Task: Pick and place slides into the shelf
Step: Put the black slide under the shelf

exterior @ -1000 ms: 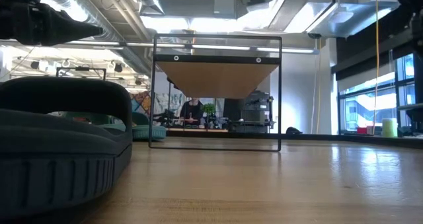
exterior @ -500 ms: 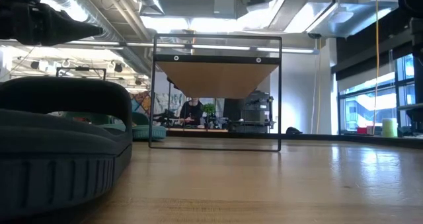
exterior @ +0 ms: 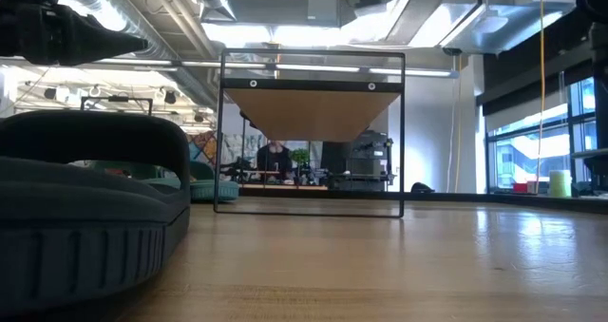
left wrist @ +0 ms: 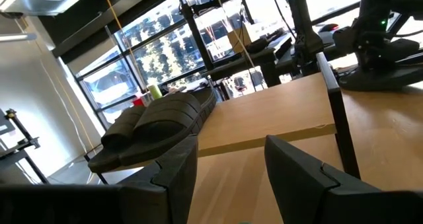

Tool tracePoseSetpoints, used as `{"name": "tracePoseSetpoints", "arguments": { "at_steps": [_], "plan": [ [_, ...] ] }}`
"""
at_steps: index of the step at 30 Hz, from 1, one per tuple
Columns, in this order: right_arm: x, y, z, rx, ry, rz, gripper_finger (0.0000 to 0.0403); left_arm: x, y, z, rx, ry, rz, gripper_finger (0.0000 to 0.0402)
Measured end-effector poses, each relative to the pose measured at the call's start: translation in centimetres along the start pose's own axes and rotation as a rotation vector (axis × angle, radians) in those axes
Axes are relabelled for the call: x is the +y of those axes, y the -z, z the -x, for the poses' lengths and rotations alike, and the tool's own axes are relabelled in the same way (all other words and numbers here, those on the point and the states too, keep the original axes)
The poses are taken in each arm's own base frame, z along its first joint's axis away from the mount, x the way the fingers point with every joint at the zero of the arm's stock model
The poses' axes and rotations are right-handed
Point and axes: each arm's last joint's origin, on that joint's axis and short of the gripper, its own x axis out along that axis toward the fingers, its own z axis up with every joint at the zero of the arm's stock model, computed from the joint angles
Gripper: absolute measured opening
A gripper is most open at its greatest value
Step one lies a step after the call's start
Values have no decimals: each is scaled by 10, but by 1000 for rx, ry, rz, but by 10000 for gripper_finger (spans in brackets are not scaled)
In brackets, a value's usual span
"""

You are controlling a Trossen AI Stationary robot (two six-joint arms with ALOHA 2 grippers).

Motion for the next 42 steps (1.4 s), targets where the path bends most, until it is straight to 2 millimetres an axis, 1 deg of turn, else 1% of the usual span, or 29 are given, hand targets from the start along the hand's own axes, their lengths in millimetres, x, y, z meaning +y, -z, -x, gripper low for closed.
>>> {"name": "tracePoseSetpoints", "arguments": {
  "at_steps": [3, 8, 11, 13, 16, 18, 22, 27, 30, 36, 42],
  "plan": [
    [1, -4, 0, -92, -18, -7, 14, 0, 0, 0, 0, 0, 0, 168],
    [2, -19, 4, -285, -31, -8, 13, 0, 0, 0, 0, 0, 0, 168],
    [2, -34, 17, -434, -11, -2, 13, 0, 0, 0, 0, -1, -10, 168],
    [-1, -45, 29, -514, 35, 12, 13, 0, 0, 0, 0, 0, -34, 168],
    [-6, -65, 46, -576, 121, 45, 13, 0, 0, 0, 1, 0, -81, 168],
    [-6, -81, 56, -618, 145, 69, 13, 0, 0, 0, 0, -1, -110, 168],
    [-11, -117, 68, -669, 196, 114, 13, 0, 0, 0, 0, -1, -136, 168],
    [-29, -161, 69, -690, 329, 165, 13, 0, 0, 0, 0, -1, -108, 168],
    [-41, -184, 66, -649, 378, 191, 13, 0, 0, 0, 0, 0, -107, 168],
    [-61, -224, 67, -624, 395, 289, 13, 0, 0, 0, 0, 0, -106, 168],
    [-82, -254, 73, -653, 403, 375, 13, 0, 0, 0, 0, 0, -105, 168]
  ]
}}
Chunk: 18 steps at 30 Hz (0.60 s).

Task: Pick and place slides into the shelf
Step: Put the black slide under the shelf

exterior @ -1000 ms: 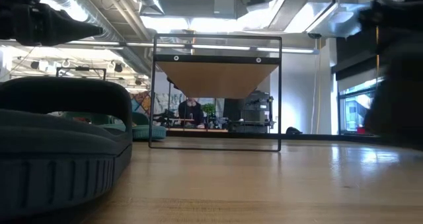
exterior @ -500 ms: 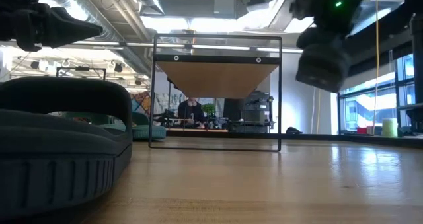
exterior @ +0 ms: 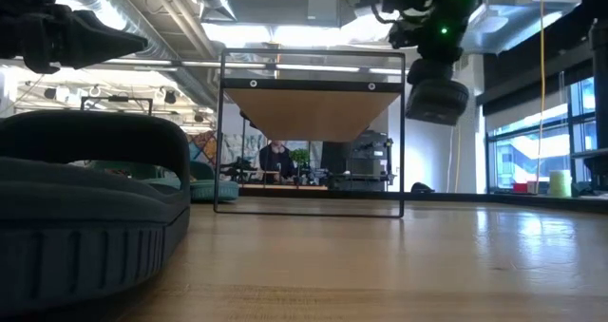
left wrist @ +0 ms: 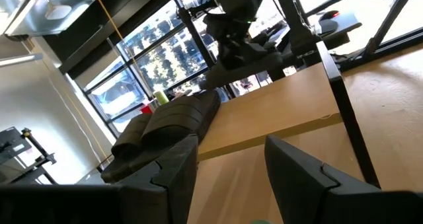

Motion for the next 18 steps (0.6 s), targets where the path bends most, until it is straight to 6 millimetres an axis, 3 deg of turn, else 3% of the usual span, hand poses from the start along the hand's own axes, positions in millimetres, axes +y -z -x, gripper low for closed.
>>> {"name": "tracePoseSetpoints", "arguments": {
  "at_steps": [11, 18],
  "plan": [
    [-31, -27, -38, -195, -236, 166, 13, 0, 0, 0, 0, 0, 0, 168],
    [-18, -6, -65, -133, -280, 336, 13, 0, 0, 0, 4, -5, -1, 168]
  ]
}}
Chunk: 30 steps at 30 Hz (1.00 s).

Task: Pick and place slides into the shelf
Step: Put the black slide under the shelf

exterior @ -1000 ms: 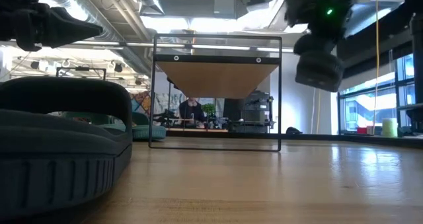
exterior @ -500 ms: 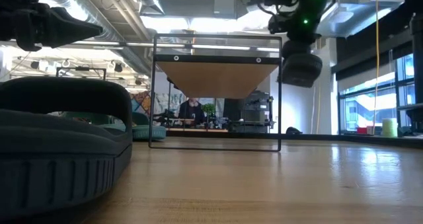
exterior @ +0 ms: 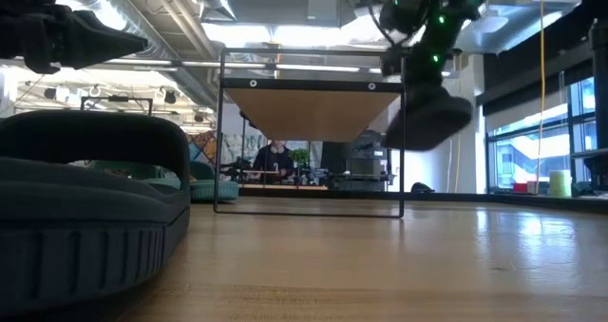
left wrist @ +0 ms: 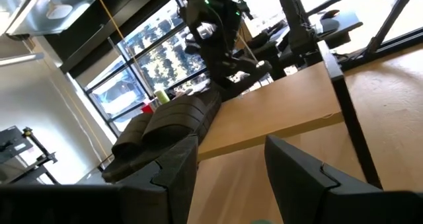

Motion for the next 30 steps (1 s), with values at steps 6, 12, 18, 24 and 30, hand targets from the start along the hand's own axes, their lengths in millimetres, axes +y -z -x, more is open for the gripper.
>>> {"name": "tracePoseSetpoints", "arguments": {
  "at_steps": [6, 12, 18, 24, 30],
  "plan": [
    [23, 14, -27, -32, -27, 96, 13, 0, 0, 0, 1, -2, -7, 168],
    [40, 22, -44, -108, 33, 211, 13, 0, 0, 0, 1, -2, -7, 168],
    [52, 29, -51, -131, 49, 379, 13, 0, 0, 0, 1, -2, -7, 168],
    [61, 35, -56, -159, 36, 439, 16, 1, 0, 0, 15, -23, -8, 168],
    [75, 39, -57, -193, 4, 564, 14, 1, 0, 0, 16, -23, -9, 168]
  ]
}}
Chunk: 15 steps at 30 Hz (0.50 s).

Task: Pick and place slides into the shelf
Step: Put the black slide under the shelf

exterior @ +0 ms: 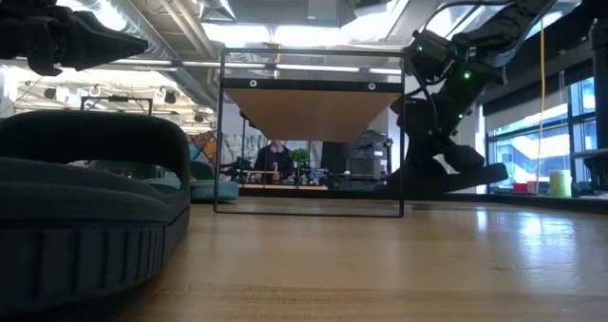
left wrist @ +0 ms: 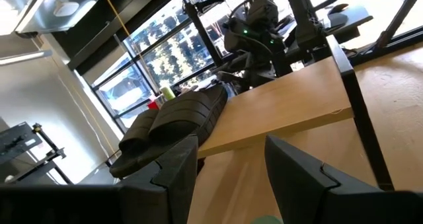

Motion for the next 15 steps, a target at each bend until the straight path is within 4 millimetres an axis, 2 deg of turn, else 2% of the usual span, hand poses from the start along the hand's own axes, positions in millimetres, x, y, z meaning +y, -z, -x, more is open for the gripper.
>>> {"name": "tracePoseSetpoints", "arguments": {
  "at_steps": [11, 15],
  "plan": [
    [24, 2, -3, -2, -8, 53, 20, 0, 0, 0, 0, 0, 0, 168],
    [23, 2, -3, -5, -4, -29, 38, 0, 0, 0, 0, 0, 0, 168]
  ]
}}
